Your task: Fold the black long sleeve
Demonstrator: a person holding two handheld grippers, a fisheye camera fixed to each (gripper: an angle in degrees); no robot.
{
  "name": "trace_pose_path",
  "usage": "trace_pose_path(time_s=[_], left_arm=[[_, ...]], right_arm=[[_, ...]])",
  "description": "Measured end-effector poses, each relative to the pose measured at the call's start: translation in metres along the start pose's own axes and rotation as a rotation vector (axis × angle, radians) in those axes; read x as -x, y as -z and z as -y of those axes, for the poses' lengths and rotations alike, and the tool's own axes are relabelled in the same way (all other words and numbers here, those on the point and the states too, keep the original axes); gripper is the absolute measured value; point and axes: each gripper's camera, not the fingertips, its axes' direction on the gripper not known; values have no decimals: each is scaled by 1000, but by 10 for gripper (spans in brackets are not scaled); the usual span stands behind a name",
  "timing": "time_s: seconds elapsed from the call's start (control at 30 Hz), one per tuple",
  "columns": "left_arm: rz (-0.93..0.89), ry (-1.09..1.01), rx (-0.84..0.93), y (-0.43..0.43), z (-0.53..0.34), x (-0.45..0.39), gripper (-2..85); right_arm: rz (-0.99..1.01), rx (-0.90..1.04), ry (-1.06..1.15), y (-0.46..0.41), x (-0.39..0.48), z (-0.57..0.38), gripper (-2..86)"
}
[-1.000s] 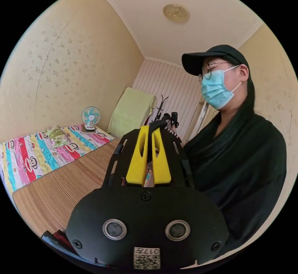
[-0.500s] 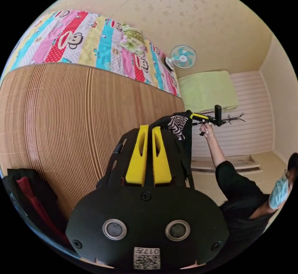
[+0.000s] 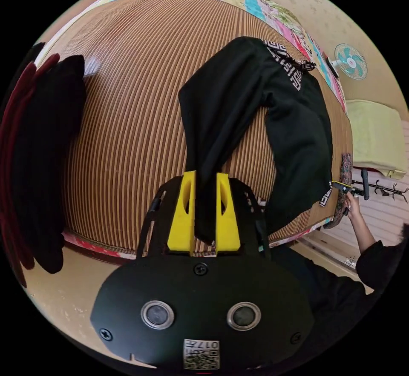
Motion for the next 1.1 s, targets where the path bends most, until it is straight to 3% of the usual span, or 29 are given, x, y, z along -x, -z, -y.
trace_pose_path(time_s=[0.13, 0.23, 0.33, 0.43, 0.53, 0.6, 0.67, 0.73, 0.83, 0.97, 1.03, 1.1], left_arm=[[93, -69, 140, 19, 20, 25, 37], [320, 57, 25, 78, 42, 67, 46], [309, 184, -195, 144, 43, 82, 91], [122, 116, -278, 153, 32, 56, 111], [-140, -50, -132, 97, 34, 9, 111], [-240, -149, 41, 38, 38, -27, 104], [-210, -225, 189, 0, 37, -42, 82], [-213, -255, 208, -10, 26, -40, 47], [-290, -144, 312, -12, 1, -13, 39], [-162, -66, 529, -19, -53, 21, 48], [-148, 5, 547, -10, -64, 40, 60], [-124, 124, 419, 26, -53, 67, 79]], right_arm=[[-253, 43, -40, 19, -73, 11, 43], [-375, -91, -235, 65, -149, 26, 57], [-271, -260, -394, 110, -188, 14, 89], [-26, -322, -272, 105, -175, -9, 97], [293, -171, -77, 45, -151, -21, 100], [362, -93, -1, 5, -138, -32, 96], [278, -36, 42, -32, -127, -49, 76], [200, -69, 92, -33, -128, -65, 60], [143, 64, 149, -49, -143, -91, 50], [89, 248, 150, -68, -174, -125, 49], [19, 230, 132, -58, -179, -124, 51], [-100, 107, 142, -35, -176, -113, 65]])
